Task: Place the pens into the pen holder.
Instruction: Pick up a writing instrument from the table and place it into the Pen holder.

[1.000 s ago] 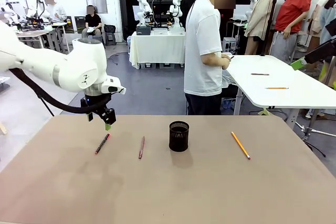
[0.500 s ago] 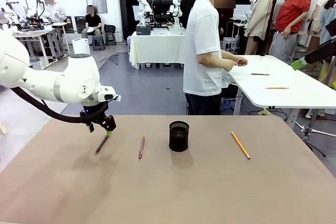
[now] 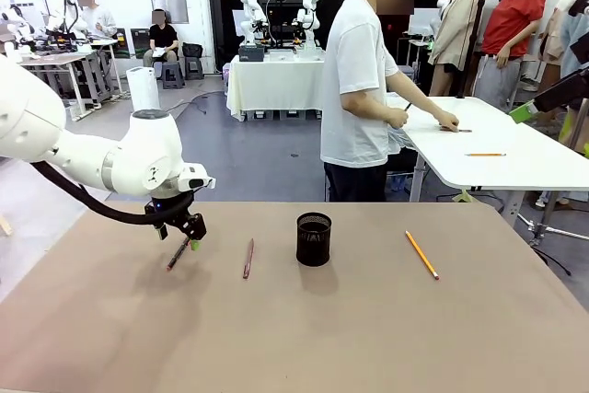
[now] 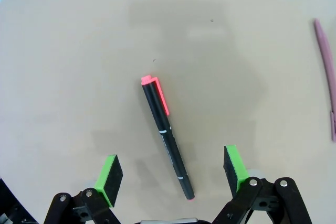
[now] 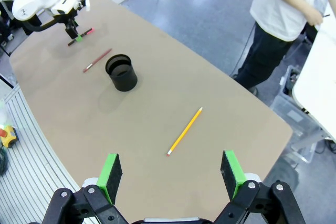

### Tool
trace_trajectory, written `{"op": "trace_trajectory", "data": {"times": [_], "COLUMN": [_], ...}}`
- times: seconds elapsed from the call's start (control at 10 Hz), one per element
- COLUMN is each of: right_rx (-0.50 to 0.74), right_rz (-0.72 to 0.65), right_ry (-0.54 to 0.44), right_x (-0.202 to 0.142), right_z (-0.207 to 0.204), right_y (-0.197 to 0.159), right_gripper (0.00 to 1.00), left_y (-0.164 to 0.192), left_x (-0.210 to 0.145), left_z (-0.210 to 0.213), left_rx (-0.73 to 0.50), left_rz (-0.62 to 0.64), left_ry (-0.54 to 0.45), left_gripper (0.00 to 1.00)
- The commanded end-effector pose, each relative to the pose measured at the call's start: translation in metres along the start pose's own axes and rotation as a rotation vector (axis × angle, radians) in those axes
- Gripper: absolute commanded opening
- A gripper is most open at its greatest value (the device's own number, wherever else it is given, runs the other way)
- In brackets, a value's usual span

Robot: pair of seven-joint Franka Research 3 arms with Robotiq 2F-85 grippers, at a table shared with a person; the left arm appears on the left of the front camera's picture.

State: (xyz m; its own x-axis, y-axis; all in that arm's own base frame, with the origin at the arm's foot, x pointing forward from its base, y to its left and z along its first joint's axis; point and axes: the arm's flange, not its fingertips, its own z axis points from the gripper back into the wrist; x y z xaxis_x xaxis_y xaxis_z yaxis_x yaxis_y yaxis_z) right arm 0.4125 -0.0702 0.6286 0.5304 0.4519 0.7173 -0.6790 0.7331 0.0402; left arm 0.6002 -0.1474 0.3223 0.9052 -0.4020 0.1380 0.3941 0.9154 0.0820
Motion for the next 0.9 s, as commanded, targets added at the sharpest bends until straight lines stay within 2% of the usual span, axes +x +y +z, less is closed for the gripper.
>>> {"op": "trace_trajectory", "data": {"times": [0.0, 0.5, 0.8], "right_rx": [0.012, 0.012, 0.012], "right_rz": [0.003, 0.003, 0.003], "right_ry": [-0.013, -0.013, -0.013], "right_x": [0.001, 0.001, 0.001], "right_z": [0.000, 0.000, 0.000], "right_y": [0.001, 0.001, 0.001], "right_gripper": [1.00, 1.00, 1.00], "left_y": [-0.002, -0.002, 0.000], "left_x": [0.005, 0.021, 0.023], "left_z": [-0.009, -0.018, -0.018], "left_rx": [0.054, 0.049, 0.042], "left_rz": [0.024, 0.050, 0.078], "left_ry": [-0.018, -0.017, 0.004], "left_gripper": [1.00, 1.00, 0.42]}}
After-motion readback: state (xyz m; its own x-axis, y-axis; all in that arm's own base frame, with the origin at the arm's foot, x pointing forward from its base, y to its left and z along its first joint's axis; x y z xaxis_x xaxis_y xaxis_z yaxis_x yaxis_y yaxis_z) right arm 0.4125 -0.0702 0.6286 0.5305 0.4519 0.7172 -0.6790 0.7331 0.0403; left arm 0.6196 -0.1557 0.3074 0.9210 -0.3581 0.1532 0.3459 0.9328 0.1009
